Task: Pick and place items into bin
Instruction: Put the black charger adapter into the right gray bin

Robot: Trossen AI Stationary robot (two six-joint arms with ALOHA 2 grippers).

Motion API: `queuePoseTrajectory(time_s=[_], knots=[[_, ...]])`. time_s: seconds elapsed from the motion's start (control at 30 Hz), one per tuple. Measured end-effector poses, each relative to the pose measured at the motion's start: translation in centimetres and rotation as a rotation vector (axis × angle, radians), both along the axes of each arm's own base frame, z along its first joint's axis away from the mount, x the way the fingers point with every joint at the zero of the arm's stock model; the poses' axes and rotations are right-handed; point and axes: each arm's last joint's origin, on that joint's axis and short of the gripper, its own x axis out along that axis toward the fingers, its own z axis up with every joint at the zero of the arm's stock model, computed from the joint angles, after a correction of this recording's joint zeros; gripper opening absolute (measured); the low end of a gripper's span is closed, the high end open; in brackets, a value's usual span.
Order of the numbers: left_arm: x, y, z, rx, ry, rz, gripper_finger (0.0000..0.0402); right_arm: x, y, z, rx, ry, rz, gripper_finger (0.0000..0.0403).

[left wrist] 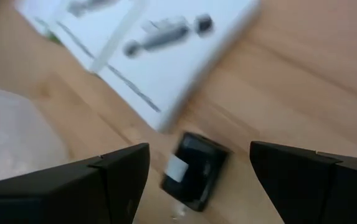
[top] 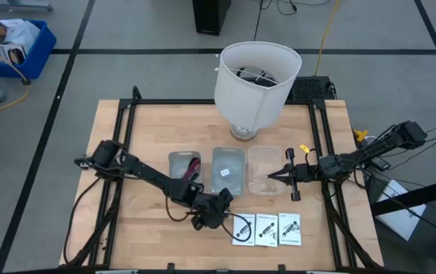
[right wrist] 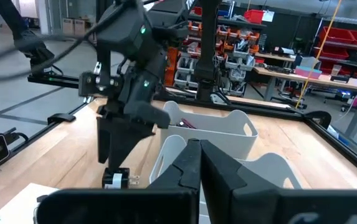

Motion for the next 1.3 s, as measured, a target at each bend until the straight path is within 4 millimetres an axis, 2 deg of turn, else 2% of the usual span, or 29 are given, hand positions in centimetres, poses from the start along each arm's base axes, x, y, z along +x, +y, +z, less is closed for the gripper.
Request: queuePoseTrajectory(time_s=[0.33, 0.57, 0.67, 0.87, 1.0, 1.13, 1.3], knots=[[1.2, 0.4, -1.9, 0.054, 0.058, -0.034, 0.0282, 0.0, 0.0, 0.0, -0.005, 0.004, 0.000, 0.0001], [1.4, 1.1, -2.1, 0.015, 0.088, 0.007, 0.0280, 0.0, 0.0, -0.1, -0.006, 0.008, -0.001, 0.0001], [1.3, 1.0, -2.1, 0.003, 0.097, 0.010, 0.0254, 0.0, 0.0, -0.1, -0.007, 0.010, -0.001, 0.0001], [1.2, 0.7, -2.1, -0.031, 0.119, 0.018, 0.0154, 0.0, 0.0, -0.1, -0.007, 0.010, -0.001, 0.0001], [1.0, -0.1, -2.0, -0.032, 0.118, 0.005, 0.0153, 0.0, 0.0, -0.1, -0.007, 0.010, -0.001, 0.0001], [1.4, -1.3, -0.9, -0.029, 0.088, 0.025, 0.0153, 0.0, 0.0, -0.1, -0.007, 0.010, -0.001, 0.0001], [2.0, -2.0, 4.2, 0.127, -0.030, 0.092, 0.0153, 0.0, 0.0, -0.1, -0.007, 0.010, -0.001, 0.0001]])
